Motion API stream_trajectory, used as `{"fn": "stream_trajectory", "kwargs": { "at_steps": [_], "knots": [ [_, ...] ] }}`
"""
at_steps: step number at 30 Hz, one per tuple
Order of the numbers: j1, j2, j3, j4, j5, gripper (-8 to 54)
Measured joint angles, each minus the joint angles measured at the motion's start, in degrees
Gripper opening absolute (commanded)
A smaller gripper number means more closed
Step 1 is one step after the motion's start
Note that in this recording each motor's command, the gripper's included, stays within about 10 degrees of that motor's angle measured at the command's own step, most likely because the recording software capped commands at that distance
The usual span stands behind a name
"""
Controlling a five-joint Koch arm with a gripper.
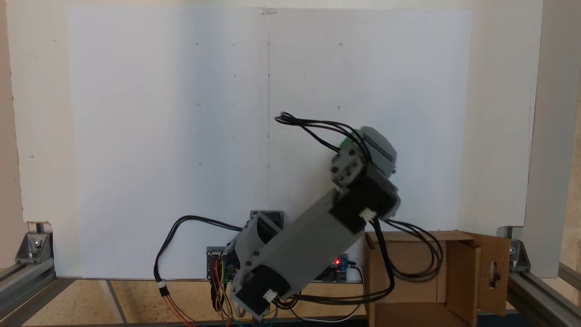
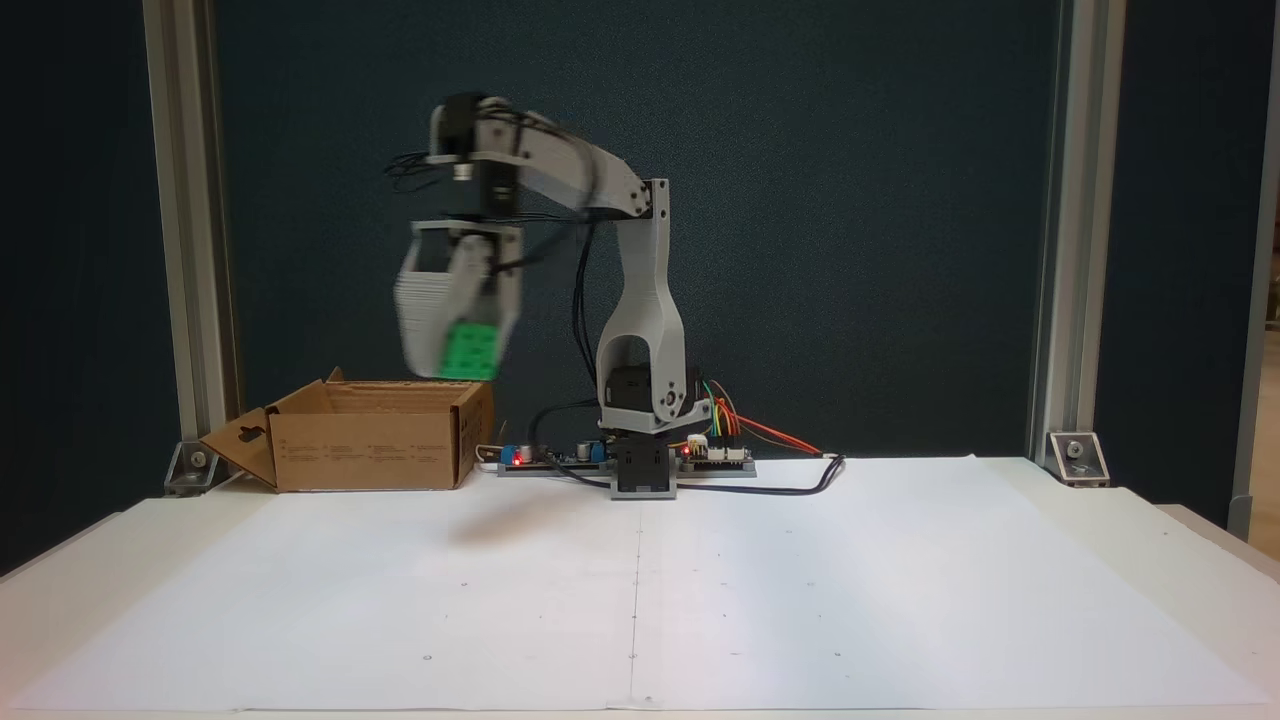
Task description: Grasp a green dice and put it in the bin.
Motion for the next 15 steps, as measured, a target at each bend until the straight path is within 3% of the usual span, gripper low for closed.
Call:
{"fn": "stream_trajectory", "kwargs": {
  "at_steps": [15],
  "knots": [
    [38.5,-1.58,-4.13,-3.43,-14.59,11.4]
  ]
}}
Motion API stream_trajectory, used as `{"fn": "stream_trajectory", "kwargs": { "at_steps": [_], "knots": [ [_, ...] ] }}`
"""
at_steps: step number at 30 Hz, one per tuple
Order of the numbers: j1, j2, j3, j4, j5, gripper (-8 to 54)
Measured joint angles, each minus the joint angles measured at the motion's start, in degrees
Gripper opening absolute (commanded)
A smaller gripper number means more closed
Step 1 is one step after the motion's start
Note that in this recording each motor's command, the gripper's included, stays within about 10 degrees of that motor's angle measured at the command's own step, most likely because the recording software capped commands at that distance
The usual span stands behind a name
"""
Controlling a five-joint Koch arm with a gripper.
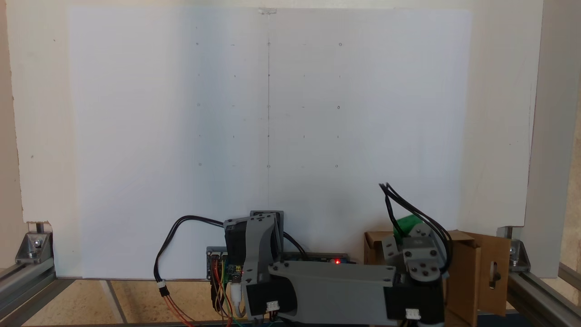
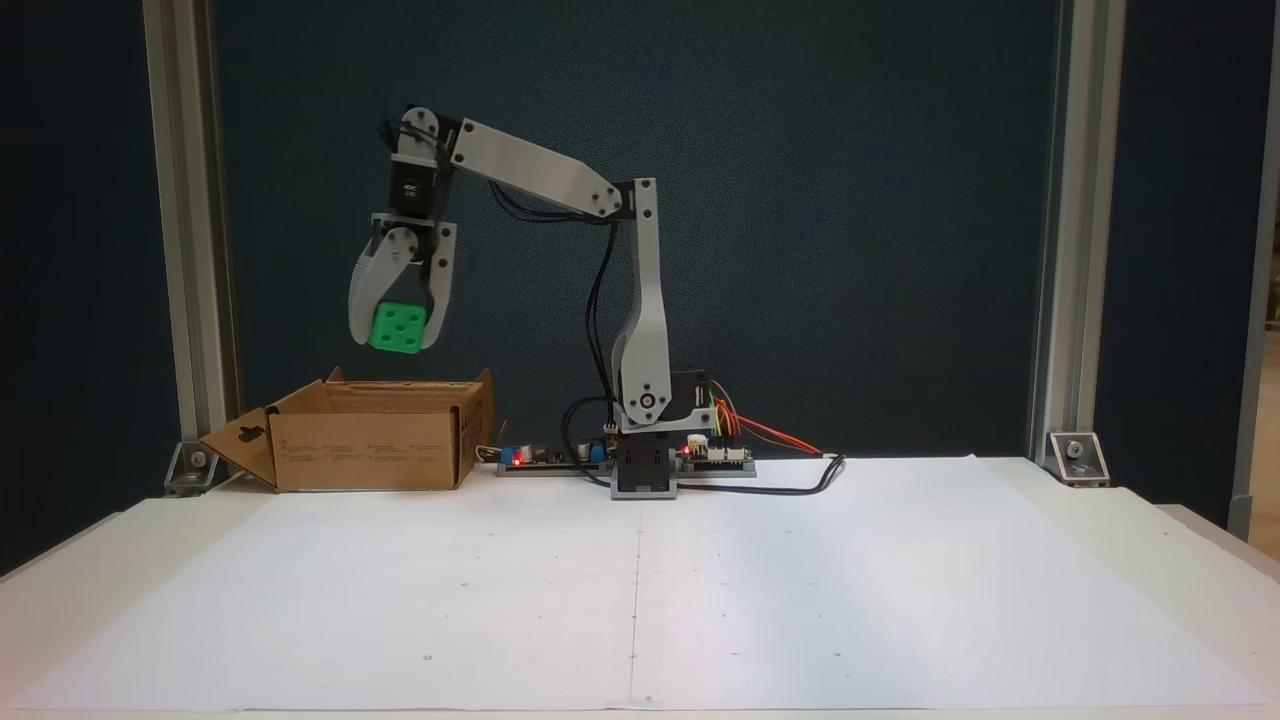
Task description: Grasp a green dice and put it in the bin.
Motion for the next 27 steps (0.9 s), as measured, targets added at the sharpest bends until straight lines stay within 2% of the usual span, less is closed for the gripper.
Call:
{"fn": "stream_trajectory", "kwargs": {
  "at_steps": [16,22,23,24,25,27],
  "knots": [
    [21.09,-17.49,-0.09,-15.91,-6.59,11.4],
    [22.24,-20.21,-0.09,-20.57,-6.68,11.4],
    [22.24,-20.21,-0.09,-20.92,-6.59,14.2],
    [22.24,-20.21,-0.09,-21.18,-6.59,23.3],
    [22.24,-20.21,-0.09,-21.18,-6.59,27.5],
    [22.24,-20.57,-0.09,-21.09,-6.59,32.5]
  ]
}}
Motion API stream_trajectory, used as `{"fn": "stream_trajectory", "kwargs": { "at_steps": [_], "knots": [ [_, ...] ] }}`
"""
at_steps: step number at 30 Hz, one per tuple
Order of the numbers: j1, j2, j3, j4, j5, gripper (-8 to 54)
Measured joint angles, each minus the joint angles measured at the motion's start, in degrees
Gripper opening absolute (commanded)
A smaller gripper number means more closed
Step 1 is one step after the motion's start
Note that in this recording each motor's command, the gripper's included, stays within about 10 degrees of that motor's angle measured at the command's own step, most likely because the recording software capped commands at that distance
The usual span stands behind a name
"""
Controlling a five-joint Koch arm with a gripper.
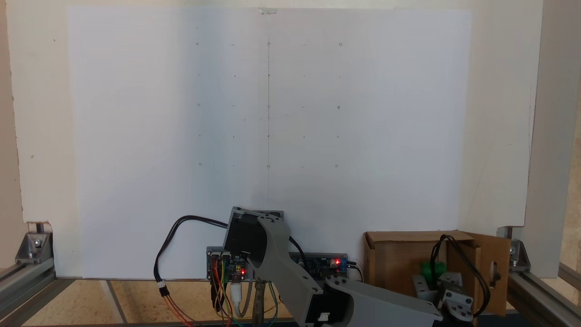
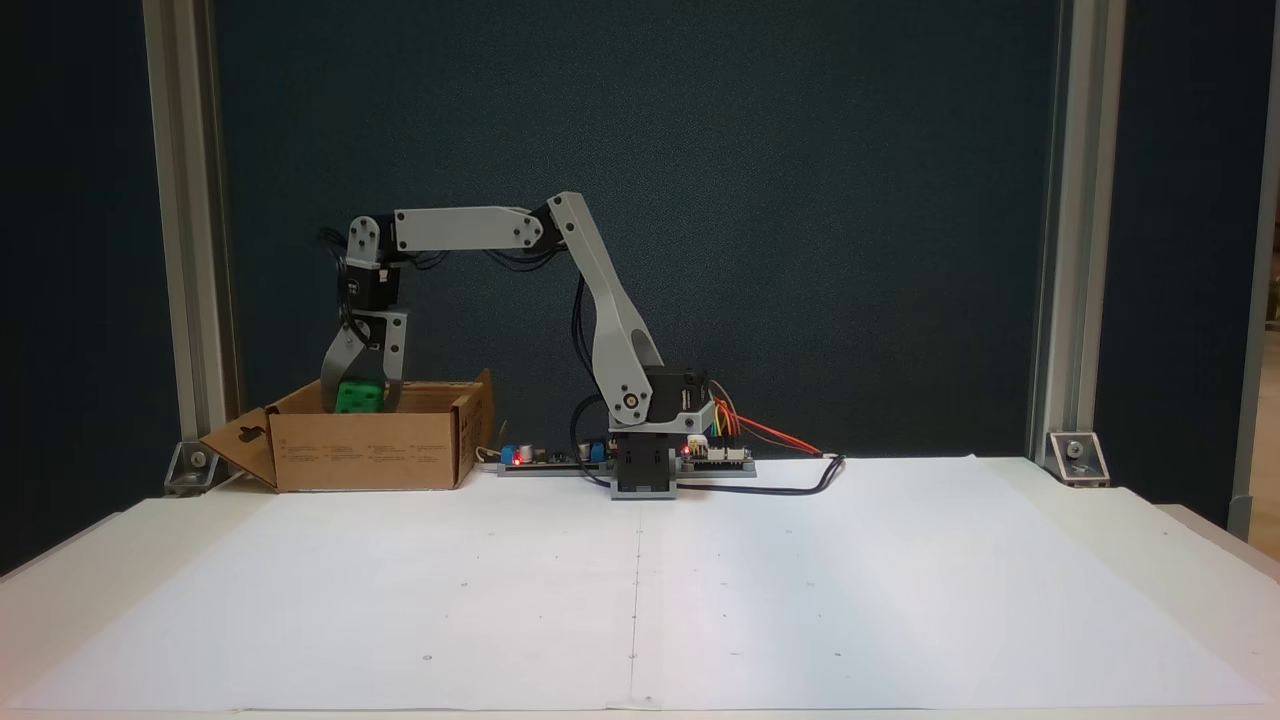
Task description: Grasp a green dice and put it in the bin.
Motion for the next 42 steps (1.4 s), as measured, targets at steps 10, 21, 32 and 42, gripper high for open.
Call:
{"fn": "stream_trajectory", "kwargs": {
  "at_steps": [10,21,32,42],
  "knots": [
    [-2.99,6.15,0.0,0.0,2.46,39.4],
    [-37.97,23.64,0.0,-6.94,23.73,43.8],
    [-76.29,32.61,9.84,-11.34,24.52,44.2],
    [-98.7,44.74,43.33,-30.5,24.52,44.7]
  ]
}}
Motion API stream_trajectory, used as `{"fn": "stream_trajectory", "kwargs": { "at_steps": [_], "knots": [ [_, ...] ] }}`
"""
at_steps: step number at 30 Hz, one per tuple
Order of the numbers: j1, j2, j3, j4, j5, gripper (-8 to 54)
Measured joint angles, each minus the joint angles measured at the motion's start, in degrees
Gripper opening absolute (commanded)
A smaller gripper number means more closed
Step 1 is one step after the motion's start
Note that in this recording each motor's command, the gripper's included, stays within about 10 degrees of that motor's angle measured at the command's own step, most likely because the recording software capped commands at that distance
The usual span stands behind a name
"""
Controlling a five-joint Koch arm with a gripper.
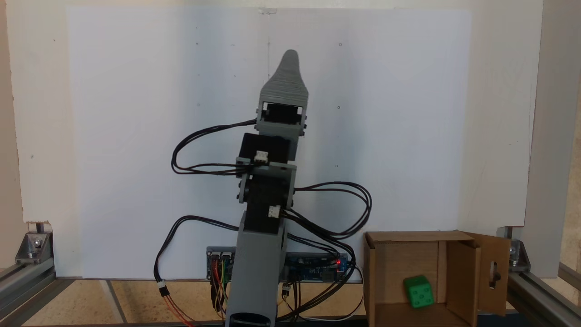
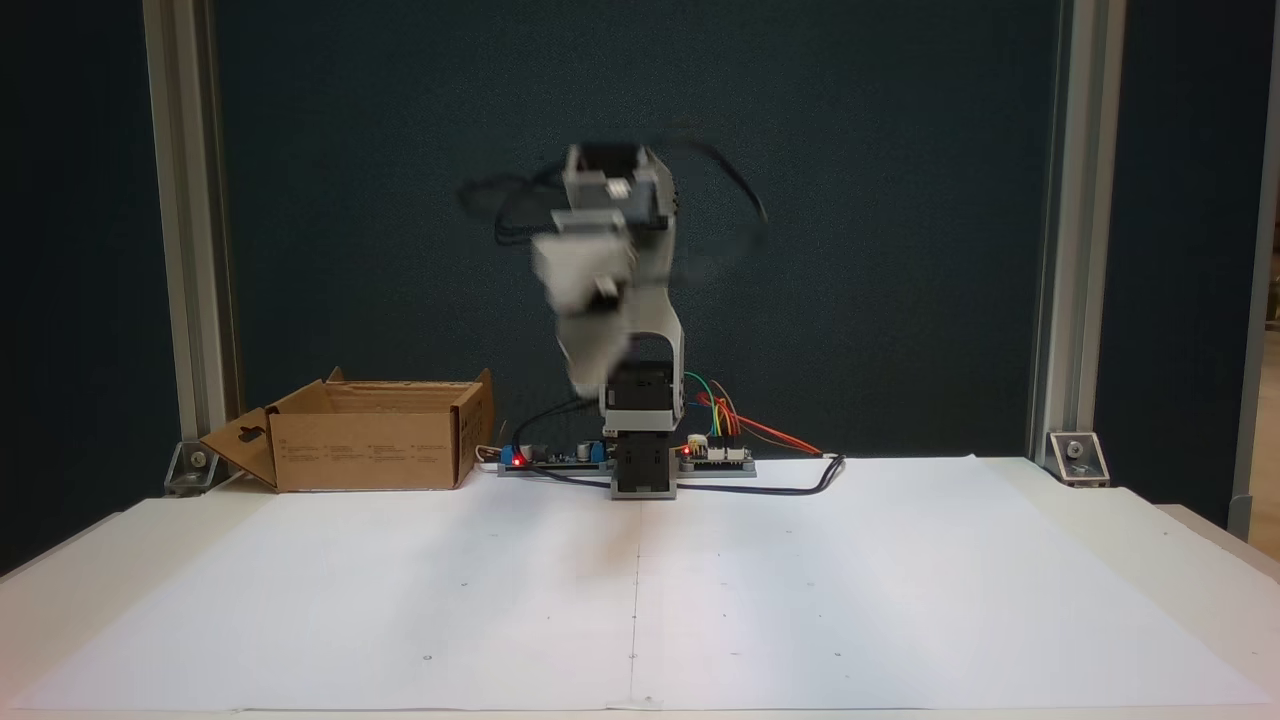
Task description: Grasp a green dice and put it in the bin.
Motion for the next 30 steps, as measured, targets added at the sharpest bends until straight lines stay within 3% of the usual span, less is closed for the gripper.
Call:
{"fn": "stream_trajectory", "kwargs": {
  "at_steps": [9,19,30],
  "knots": [
    [-7.73,10.02,29.27,-23.38,0.0,44.6],
    [-9.23,18.02,45.62,-48.08,0.0,44.3],
    [-8.96,18.72,57.74,-73.65,0.0,43.9]
  ]
}}
